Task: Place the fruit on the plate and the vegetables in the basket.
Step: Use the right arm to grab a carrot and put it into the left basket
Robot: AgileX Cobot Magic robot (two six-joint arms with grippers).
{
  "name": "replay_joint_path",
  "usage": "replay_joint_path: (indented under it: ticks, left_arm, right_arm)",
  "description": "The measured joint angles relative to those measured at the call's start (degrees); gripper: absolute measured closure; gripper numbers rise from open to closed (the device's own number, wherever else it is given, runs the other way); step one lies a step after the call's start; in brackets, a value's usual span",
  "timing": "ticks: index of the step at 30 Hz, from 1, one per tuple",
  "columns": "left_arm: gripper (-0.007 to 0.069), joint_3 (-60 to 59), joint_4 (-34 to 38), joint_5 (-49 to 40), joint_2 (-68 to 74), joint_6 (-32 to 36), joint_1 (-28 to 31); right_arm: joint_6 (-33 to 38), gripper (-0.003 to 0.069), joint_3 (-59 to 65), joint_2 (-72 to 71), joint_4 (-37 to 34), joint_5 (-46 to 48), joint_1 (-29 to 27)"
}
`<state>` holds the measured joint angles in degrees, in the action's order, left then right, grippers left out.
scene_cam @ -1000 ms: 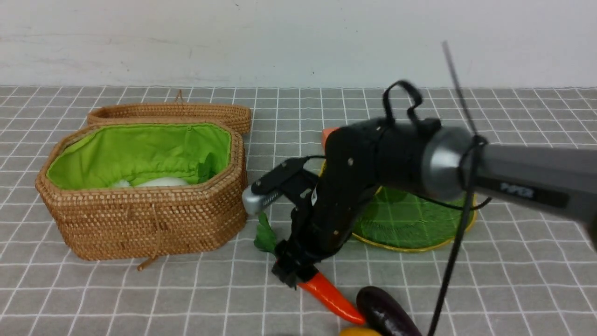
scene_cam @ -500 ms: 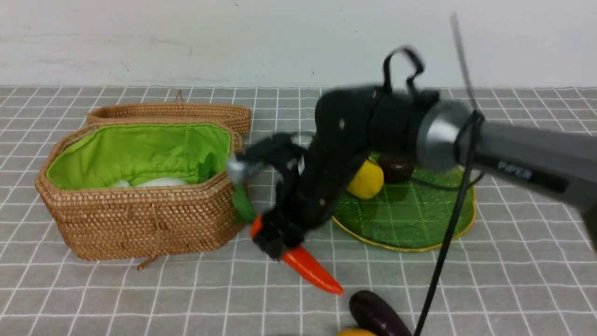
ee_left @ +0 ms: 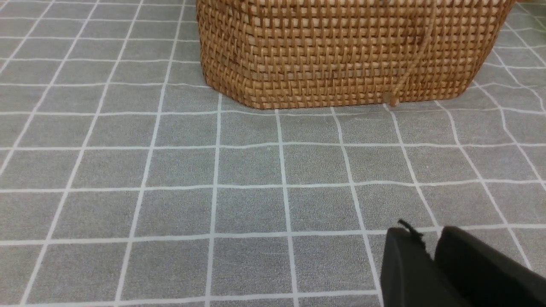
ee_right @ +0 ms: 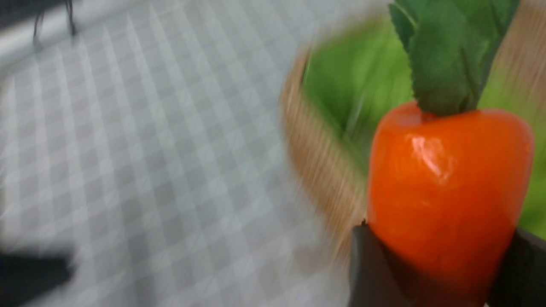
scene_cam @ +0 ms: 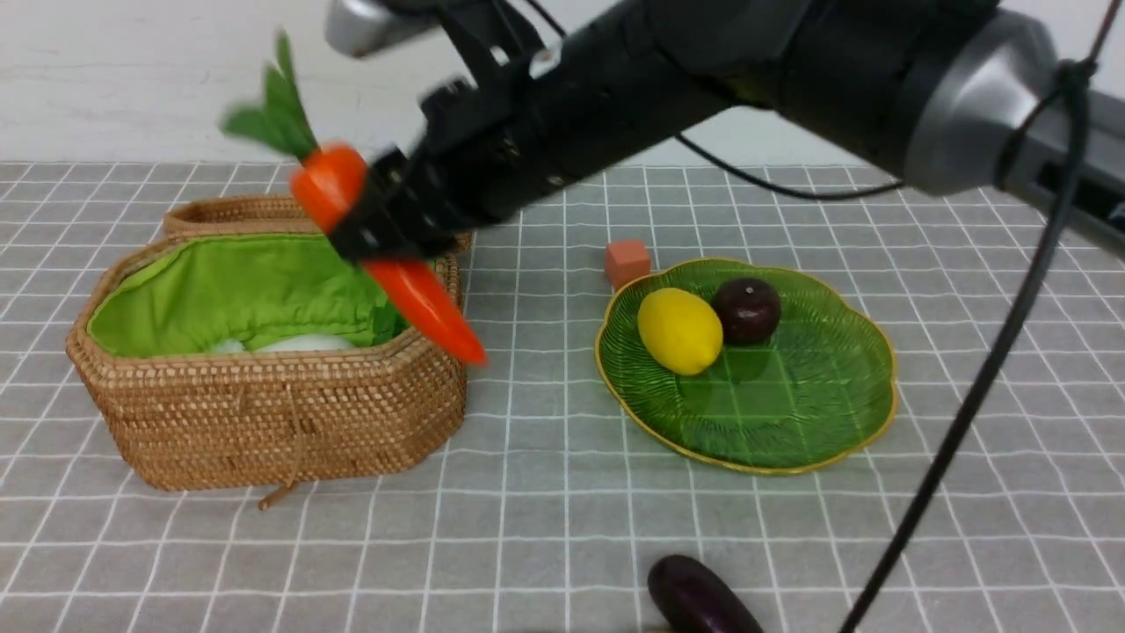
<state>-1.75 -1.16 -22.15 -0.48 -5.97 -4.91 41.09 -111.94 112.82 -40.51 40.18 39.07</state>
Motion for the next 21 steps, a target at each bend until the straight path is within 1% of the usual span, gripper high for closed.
replay_joint_path:
  ticks: [3, 5, 6, 7, 9, 10, 12, 15, 16, 17, 19, 20, 21]
  left_arm:
    - [0.0513, 0.0, 0.0, 0.0, 0.0, 0.0, 0.0]
    - [0.0512, 0.0, 0.0, 0.0, 0.0, 0.0, 0.0]
    - [0.0511, 0.0, 0.0, 0.0, 0.0, 0.0, 0.0]
    - [0.0511, 0.0, 0.0, 0.0, 0.0, 0.0, 0.0]
    - [0.0511, 0.0, 0.0, 0.0, 0.0, 0.0, 0.0]
    - [0.0510, 0.0, 0.0, 0.0, 0.0, 0.0, 0.0]
    - [0.0508, 0.0, 0.0, 0.0, 0.0, 0.0, 0.0]
    - [0.0502, 0.0, 0.0, 0.0, 0.0, 0.0, 0.0]
    - [0.0501, 0.0, 0.0, 0.0, 0.0, 0.0, 0.0]
    - [0.0501, 0.0, 0.0, 0.0, 0.0, 0.0, 0.0]
    - [0.0499, 0.0, 0.0, 0.0, 0.0, 0.0, 0.0]
    - [0.0498, 0.0, 0.0, 0.0, 0.0, 0.0, 0.0]
    - [0.0498, 0.0, 0.0, 0.0, 0.0, 0.0, 0.0]
  right_arm:
    - [10.6, 0.0316, -0.1, 2.8, -4.7, -12.8, 1.1]
    - [17.0, 0.0316, -0.1, 5.4, -8.2, -19.6, 1.9]
    - [19.2, 0.0316, -0.1, 6.6, -9.5, -21.6, 2.3]
    - [19.7, 0.0316, -0.1, 7.1, -10.1, -22.1, 2.3]
    - [25.7, 0.0314, -0.1, 10.7, -13.6, -25.8, 3.3]
    - [27.6, 0.0300, -0.1, 11.8, -14.6, -26.5, 3.6]
    - [30.2, 0.0242, -0.1, 13.3, -15.7, -27.1, 4.1]
    - [32.0, 0.0082, 0.0, 14.6, -16.2, -27.3, 4.3]
    - [32.1, 0.0037, 0.0, 14.7, -16.3, -27.3, 4.3]
    - [32.1, 0.0008, 0.1, 14.7, -16.3, -27.3, 4.3]
    - [31.1, -0.0015, 0.1, 14.1, -16.5, -25.9, 4.3]
    - [30.1, -0.0015, 0.1, 13.4, -16.4, -23.8, 4.2]
    - [30.1, -0.0015, 0.2, 13.3, -16.3, -23.8, 4.2]
